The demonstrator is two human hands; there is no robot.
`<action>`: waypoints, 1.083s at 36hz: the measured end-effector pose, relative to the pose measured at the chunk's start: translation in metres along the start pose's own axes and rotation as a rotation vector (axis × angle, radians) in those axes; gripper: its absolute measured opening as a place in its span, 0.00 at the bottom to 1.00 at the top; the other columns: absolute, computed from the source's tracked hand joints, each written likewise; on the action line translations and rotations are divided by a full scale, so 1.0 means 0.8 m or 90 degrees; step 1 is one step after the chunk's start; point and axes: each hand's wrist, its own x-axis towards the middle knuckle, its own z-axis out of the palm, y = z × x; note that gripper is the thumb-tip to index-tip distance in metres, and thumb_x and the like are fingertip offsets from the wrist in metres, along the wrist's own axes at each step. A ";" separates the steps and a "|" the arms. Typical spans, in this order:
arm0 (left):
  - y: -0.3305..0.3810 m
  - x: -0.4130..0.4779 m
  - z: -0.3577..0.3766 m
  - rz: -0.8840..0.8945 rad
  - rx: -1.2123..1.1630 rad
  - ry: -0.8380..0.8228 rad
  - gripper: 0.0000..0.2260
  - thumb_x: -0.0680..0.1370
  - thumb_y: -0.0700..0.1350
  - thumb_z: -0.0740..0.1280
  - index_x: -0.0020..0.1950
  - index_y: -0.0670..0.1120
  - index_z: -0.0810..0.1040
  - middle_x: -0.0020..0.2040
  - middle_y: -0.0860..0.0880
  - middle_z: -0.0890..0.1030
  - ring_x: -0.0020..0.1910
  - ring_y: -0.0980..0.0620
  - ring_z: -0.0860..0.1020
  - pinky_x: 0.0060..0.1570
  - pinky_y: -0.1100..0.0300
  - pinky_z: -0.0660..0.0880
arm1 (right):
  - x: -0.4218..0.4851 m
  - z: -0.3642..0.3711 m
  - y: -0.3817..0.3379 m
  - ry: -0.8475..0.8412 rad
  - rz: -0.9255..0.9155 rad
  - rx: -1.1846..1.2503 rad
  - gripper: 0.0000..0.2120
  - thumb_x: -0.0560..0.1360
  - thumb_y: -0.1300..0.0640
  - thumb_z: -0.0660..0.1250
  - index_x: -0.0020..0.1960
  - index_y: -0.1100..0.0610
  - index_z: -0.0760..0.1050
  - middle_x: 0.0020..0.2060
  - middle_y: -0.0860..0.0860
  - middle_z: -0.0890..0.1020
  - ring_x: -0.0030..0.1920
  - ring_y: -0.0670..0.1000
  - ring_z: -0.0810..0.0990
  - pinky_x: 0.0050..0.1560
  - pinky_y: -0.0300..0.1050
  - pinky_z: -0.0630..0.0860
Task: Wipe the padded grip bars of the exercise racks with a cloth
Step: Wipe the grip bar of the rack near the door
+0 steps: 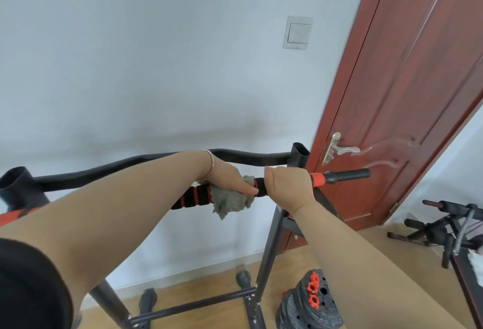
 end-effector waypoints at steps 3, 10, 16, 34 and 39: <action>-0.002 0.000 0.002 -0.009 -0.043 -0.009 0.33 0.63 0.76 0.64 0.51 0.51 0.83 0.43 0.53 0.86 0.42 0.52 0.85 0.41 0.58 0.81 | 0.002 -0.003 0.006 -0.031 -0.040 0.012 0.08 0.71 0.61 0.73 0.48 0.59 0.77 0.28 0.52 0.77 0.24 0.54 0.74 0.24 0.45 0.74; -0.005 0.004 0.022 0.047 0.050 0.149 0.30 0.71 0.76 0.51 0.44 0.56 0.81 0.42 0.54 0.84 0.44 0.55 0.82 0.47 0.57 0.76 | 0.007 -0.007 0.008 -0.087 -0.066 -0.040 0.12 0.78 0.60 0.64 0.62 0.59 0.71 0.31 0.49 0.70 0.29 0.53 0.75 0.30 0.48 0.78; -0.001 -0.005 0.039 0.109 0.177 0.308 0.29 0.81 0.66 0.45 0.51 0.50 0.80 0.40 0.49 0.82 0.42 0.51 0.80 0.47 0.57 0.72 | 0.007 -0.011 0.008 -0.104 -0.065 -0.053 0.10 0.78 0.60 0.63 0.59 0.59 0.73 0.28 0.49 0.67 0.28 0.52 0.72 0.26 0.44 0.71; -0.061 -0.069 0.016 0.028 0.070 0.281 0.28 0.66 0.76 0.63 0.53 0.56 0.77 0.48 0.58 0.80 0.49 0.57 0.77 0.49 0.58 0.73 | 0.018 -0.033 -0.002 -0.072 0.030 0.580 0.15 0.74 0.36 0.64 0.44 0.47 0.78 0.41 0.42 0.80 0.44 0.42 0.79 0.44 0.42 0.78; -0.082 -0.077 0.011 -0.043 0.015 0.284 0.31 0.77 0.72 0.48 0.42 0.49 0.77 0.40 0.52 0.76 0.40 0.52 0.75 0.47 0.54 0.69 | 0.015 -0.038 -0.018 -0.078 0.011 0.549 0.08 0.76 0.46 0.71 0.49 0.50 0.80 0.46 0.41 0.79 0.51 0.45 0.75 0.54 0.45 0.72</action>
